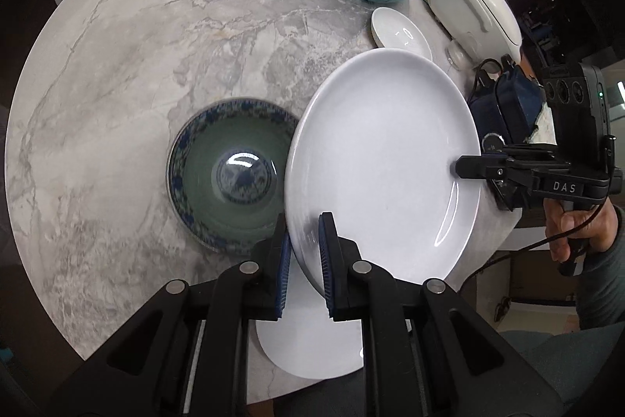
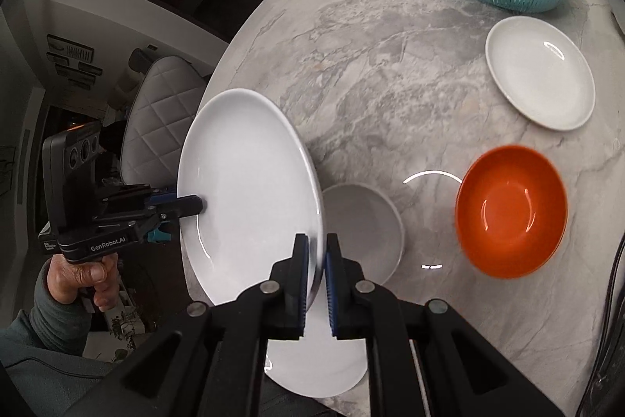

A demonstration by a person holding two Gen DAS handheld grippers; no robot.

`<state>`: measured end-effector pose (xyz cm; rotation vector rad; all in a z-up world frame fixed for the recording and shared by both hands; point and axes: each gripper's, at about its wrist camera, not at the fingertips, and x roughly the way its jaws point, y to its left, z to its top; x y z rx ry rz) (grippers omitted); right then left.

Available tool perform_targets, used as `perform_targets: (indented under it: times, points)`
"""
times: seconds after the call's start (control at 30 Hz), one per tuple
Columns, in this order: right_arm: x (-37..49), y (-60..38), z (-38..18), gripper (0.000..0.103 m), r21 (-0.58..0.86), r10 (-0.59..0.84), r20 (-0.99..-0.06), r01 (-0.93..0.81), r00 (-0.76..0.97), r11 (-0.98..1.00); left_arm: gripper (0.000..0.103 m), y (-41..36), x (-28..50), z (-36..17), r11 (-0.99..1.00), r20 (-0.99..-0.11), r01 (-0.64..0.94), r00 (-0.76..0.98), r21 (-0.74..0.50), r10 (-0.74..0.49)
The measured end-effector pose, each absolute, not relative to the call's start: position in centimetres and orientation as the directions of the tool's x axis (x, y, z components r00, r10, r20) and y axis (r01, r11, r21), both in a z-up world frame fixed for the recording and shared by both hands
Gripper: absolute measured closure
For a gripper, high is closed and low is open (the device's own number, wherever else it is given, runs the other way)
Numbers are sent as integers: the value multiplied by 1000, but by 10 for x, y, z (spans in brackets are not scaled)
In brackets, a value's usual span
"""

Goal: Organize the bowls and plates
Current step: 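Lower the medium white plate onto the large plate and open both grippers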

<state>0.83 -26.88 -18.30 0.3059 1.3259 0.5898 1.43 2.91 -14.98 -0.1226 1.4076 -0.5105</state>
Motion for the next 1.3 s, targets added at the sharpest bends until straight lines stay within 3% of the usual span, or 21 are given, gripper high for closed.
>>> perform_targets:
  times: [0.17, 0.5, 1.3]
  points:
    - [-42, -252, -199, 93, 540, 567, -819, -217, 87, 813, 91, 45, -49, -158, 885, -905, 251, 68, -392, -420]
    - [-115, -241, -273, 93, 566, 568, -823, -94, -14, 819, 91, 54, -115, -223, 888, -916, 239, -22, -393, -400]
    - [-119, -246, -323, 93, 482, 482, -876, -58, -13, 874, 91, 22, -115, -289, 892, -937, 288, -63, -347, -344]
